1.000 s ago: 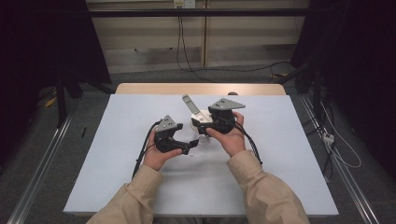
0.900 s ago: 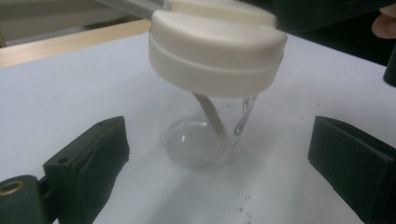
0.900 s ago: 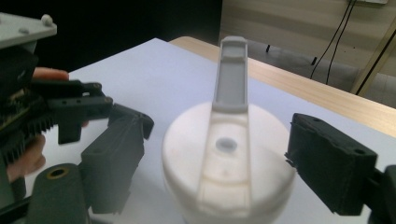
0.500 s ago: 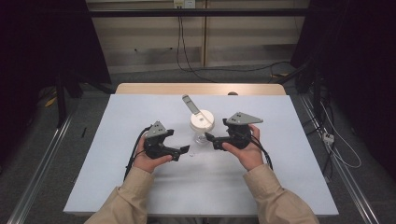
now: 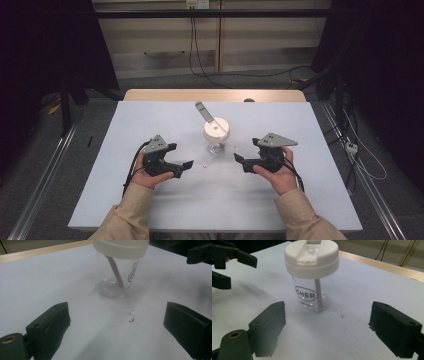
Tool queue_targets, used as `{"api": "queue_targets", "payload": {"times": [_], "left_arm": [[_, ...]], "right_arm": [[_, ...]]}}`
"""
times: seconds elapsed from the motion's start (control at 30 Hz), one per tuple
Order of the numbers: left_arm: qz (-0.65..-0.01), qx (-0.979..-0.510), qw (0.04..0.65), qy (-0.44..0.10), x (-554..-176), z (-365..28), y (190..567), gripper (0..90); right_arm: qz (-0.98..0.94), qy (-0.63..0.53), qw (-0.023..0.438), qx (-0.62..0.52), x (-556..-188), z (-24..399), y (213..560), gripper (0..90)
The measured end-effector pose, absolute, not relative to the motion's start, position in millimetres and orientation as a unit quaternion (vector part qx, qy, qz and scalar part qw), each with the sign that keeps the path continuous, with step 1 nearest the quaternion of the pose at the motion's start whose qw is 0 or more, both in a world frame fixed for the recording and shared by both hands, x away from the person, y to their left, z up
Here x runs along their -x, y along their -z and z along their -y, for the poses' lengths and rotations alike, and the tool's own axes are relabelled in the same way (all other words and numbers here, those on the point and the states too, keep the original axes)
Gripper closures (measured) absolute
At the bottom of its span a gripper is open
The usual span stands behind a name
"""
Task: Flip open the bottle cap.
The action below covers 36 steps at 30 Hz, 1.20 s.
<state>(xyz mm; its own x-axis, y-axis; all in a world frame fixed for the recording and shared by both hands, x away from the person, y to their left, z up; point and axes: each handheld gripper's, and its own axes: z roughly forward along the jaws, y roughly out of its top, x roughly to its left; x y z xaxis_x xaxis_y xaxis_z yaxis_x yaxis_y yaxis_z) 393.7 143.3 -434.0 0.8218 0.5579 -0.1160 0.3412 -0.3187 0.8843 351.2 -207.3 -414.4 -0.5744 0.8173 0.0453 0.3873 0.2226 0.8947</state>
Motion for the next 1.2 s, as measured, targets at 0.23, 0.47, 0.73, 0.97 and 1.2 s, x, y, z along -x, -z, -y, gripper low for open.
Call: {"api": "queue_targets", "payload": {"times": [0.23,0.47,0.73,0.97,1.2], "left_arm": [[-0.287,-0.806,0.508,-0.102,-388.1,-154.0,436.6,6.4],[-0.289,-0.805,0.507,-0.107,-384.1,-163.3,437.9,6.7],[-0.295,-0.806,0.501,-0.109,-380.4,-172.4,439.7,6.8],[-0.295,-0.809,0.494,-0.116,-375.7,-180.9,441.2,6.9],[-0.302,-0.808,0.493,-0.115,-372.1,-189.4,443.4,7.0]], "right_arm": [[-0.748,-0.472,0.227,-0.408,-340.2,220.1,424.0,13.4],[-0.748,-0.467,0.224,-0.414,-331.4,232.2,432.9,13.3],[-0.745,-0.467,0.224,-0.419,-322.4,241.9,438.4,13.3],[-0.737,-0.471,0.225,-0.429,-314.9,252.1,442.2,13.7],[-0.734,-0.469,0.227,-0.435,-307.6,261.8,444.0,13.7]]}}
